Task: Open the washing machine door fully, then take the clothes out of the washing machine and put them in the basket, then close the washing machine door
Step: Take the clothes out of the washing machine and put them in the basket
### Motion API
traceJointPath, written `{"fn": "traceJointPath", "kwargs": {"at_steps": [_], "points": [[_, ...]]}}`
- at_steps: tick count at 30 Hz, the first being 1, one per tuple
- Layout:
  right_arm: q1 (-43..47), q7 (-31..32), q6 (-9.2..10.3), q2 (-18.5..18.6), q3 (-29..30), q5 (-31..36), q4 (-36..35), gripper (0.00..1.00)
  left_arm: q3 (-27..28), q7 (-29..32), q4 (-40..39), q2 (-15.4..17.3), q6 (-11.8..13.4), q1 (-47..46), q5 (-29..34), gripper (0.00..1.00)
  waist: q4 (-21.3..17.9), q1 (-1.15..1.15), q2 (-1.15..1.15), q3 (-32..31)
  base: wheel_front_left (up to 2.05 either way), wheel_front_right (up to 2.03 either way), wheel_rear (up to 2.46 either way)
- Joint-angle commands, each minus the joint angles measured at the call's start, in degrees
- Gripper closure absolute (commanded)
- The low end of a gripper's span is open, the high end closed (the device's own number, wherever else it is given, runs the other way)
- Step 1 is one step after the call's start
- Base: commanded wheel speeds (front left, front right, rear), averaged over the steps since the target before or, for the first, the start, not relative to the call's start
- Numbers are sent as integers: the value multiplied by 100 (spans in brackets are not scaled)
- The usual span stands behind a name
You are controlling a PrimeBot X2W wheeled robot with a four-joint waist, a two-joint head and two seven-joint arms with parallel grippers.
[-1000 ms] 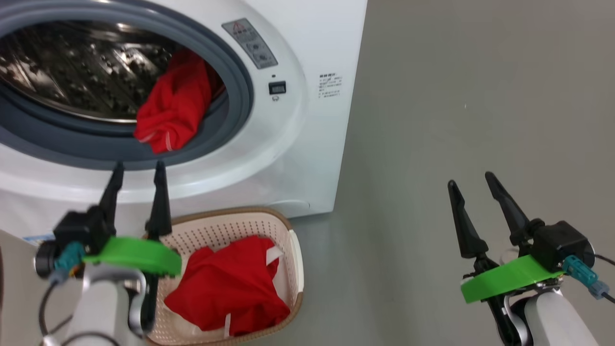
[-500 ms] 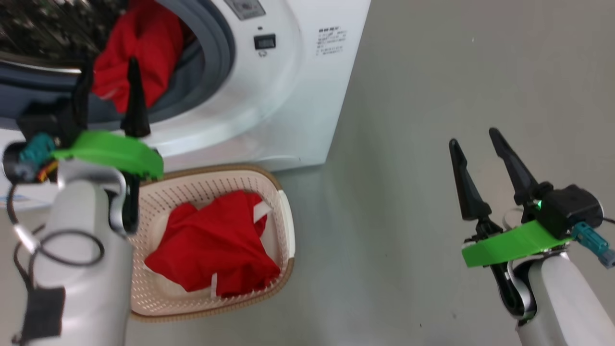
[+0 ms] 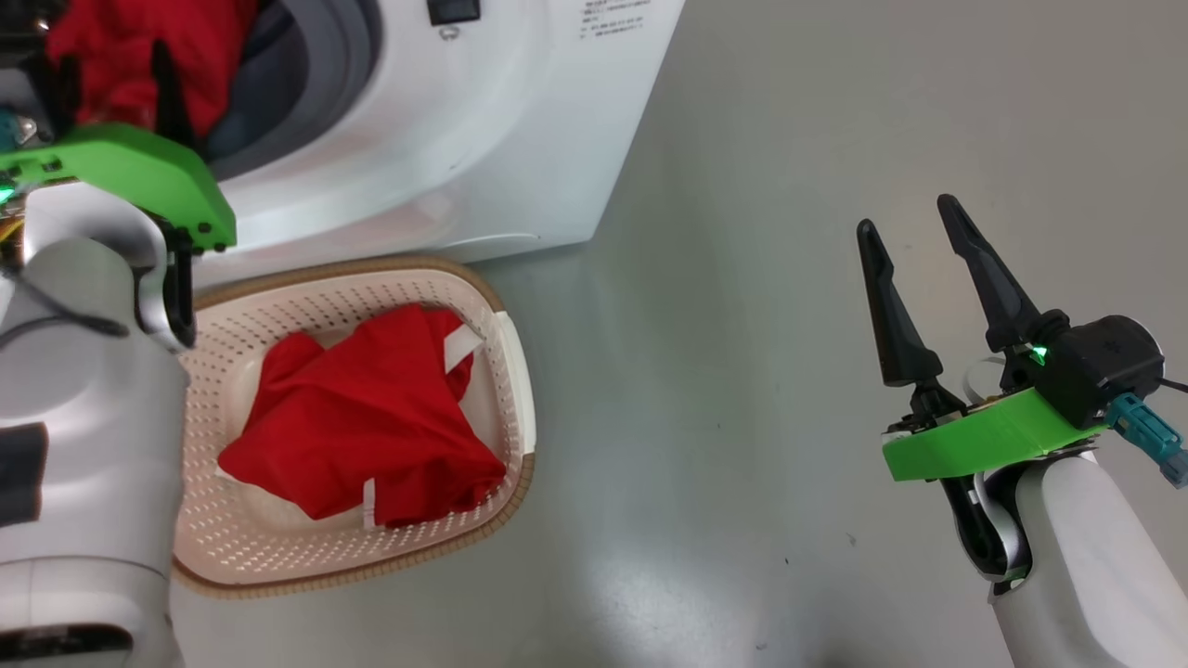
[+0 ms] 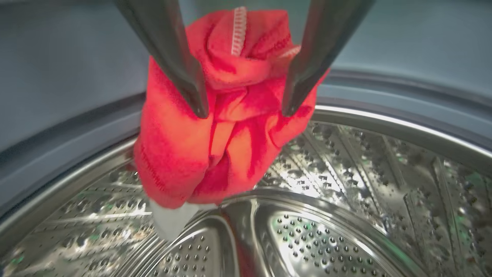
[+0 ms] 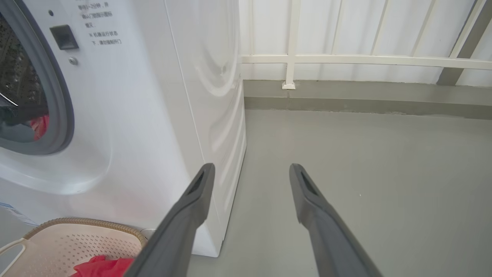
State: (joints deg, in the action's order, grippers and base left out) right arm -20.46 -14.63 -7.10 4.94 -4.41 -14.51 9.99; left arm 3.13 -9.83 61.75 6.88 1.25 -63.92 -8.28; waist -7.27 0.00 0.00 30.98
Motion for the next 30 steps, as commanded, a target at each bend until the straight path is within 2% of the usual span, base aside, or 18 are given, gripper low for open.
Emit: {"fn": "traceJointPath", "kwargs": {"at_steps": [1,9,10,11,13,20,30], "points": [[-63,-37,-39,-16,-101,-24,-153,0,7,102,24,306,91,-117,83,0,-55,0,0,90,0,0,0],[-151,-37,-39,-70,-151,-40,-142,0,-228,548,584,374,194,-366,226,0,-20,0,0,121,0,0,0],[-162,-37,-39,-74,-161,-43,-138,0,-246,583,632,390,204,-380,233,11,-21,0,0,120,0,0,0],[-170,-37,-39,-78,-168,-46,-135,0,-269,595,666,404,208,-395,245,48,-21,0,0,119,0,0,0],[-179,-37,-39,-84,-173,-50,-135,0,-290,582,712,421,216,-416,241,100,-21,0,0,119,0,0,0],[-173,-37,-39,-96,-173,-70,-107,0,-286,414,791,446,224,-383,159,100,-35,0,0,71,0,0,0],[-59,-37,-39,-118,-126,-86,-45,0,-113,-439,474,459,23,94,-146,100,-80,0,0,-262,0,0,0]]}}
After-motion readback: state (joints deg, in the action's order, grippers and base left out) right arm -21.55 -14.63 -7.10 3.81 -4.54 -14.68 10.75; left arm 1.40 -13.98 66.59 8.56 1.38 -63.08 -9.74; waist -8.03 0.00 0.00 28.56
